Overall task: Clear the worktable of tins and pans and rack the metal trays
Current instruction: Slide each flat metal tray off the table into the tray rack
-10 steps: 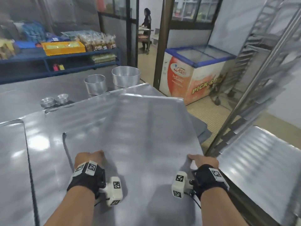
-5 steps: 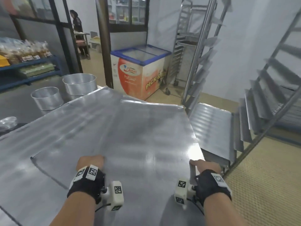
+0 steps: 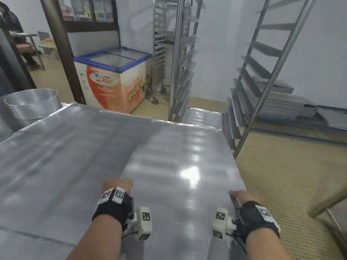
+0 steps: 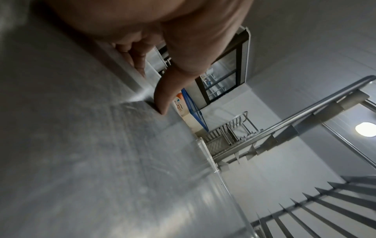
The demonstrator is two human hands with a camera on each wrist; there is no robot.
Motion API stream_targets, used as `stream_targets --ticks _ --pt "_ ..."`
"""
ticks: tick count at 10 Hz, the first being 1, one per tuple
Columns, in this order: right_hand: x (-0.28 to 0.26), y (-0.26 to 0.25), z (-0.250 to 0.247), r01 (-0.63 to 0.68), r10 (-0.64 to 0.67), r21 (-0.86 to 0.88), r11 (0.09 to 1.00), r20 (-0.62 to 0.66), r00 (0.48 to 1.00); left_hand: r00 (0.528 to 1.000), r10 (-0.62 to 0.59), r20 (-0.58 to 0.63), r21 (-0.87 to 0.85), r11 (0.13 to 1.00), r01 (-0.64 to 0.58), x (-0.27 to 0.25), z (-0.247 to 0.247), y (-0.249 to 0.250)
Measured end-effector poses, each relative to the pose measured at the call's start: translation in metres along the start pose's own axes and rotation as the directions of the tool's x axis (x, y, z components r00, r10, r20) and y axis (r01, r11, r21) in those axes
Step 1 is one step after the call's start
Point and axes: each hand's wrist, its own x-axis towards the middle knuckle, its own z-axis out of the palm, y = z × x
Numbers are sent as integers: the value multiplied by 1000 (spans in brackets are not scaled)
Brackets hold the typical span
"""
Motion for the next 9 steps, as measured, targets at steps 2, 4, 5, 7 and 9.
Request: stream_targets --ticks 2,4,5,7,9 --pt "8 1 -29 -97 101 60 994 -66 993 997 -32 67 -158 987 42 13 41 19" --pt "42 -5 -36 -138 155 146 980 -117 981 990 -56 128 -55 996 63 30 74 44" --pt "56 -17 -34 -183 200 217 959 -60 978 984 -116 136 -27 992 121 32 85 62" --pt "98 -35 -24 -201 225 166 965 -135 965 982 -153 107 -27 987 157 52 116 91" --pt "151 -51 -6 -205 225 153 967 -130 966 975 -157 157 45 987 152 75 147 110"
